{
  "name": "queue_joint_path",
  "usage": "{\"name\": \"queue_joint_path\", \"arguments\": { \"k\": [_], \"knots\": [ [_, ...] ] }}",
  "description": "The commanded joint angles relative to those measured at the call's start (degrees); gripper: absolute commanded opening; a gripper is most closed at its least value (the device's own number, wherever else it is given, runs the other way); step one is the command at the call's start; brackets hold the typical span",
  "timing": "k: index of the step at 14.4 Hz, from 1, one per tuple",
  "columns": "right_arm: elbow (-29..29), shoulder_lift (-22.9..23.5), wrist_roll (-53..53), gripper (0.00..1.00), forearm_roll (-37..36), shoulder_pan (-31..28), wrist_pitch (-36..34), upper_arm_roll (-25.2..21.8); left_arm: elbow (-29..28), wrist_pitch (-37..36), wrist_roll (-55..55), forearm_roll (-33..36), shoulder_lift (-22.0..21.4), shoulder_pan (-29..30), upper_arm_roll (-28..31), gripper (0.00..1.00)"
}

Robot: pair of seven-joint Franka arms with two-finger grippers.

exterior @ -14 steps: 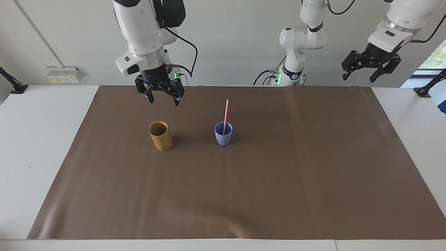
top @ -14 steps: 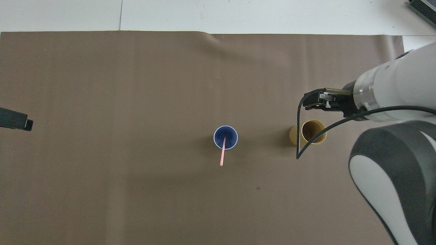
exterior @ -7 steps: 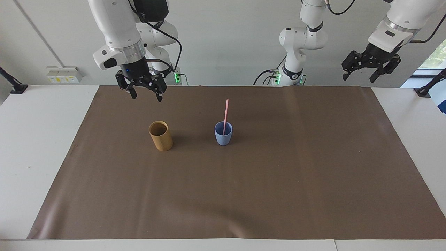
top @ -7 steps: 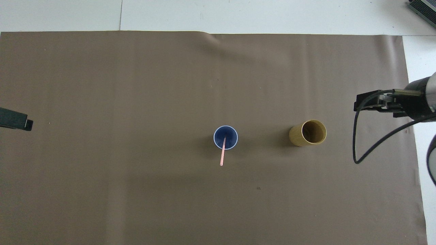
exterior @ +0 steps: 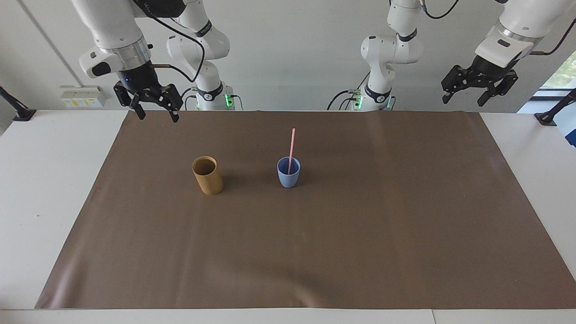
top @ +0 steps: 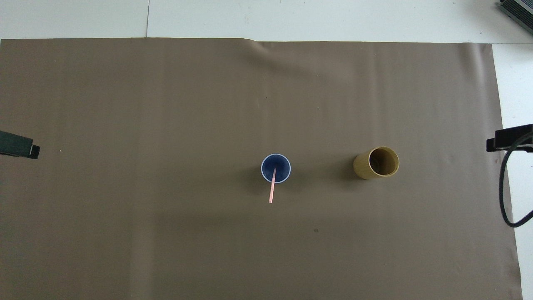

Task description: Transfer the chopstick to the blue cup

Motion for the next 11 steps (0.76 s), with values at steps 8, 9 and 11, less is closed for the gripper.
{"name": "queue_joint_path", "arguments": {
  "k": [8,9,11],
  "knots": [
    [0.4,0.1,-3.5,1.00,-4.5,0.0,-2.1,1.7,1.1,0.1,1.1,0.2,0.5,1.3,-0.7,1.00],
    [0.4,0.1,-2.9,1.00,-2.9,0.0,-2.1,1.7,1.1,0.1,1.1,0.2,0.5,1.3,-0.7,1.00],
    [0.5,0.1,-2.5,1.00,-0.5,-0.4,-2.6,1.2,1.1,0.1,1.1,0.2,0.5,1.2,-0.7,1.00]
  ]
}}
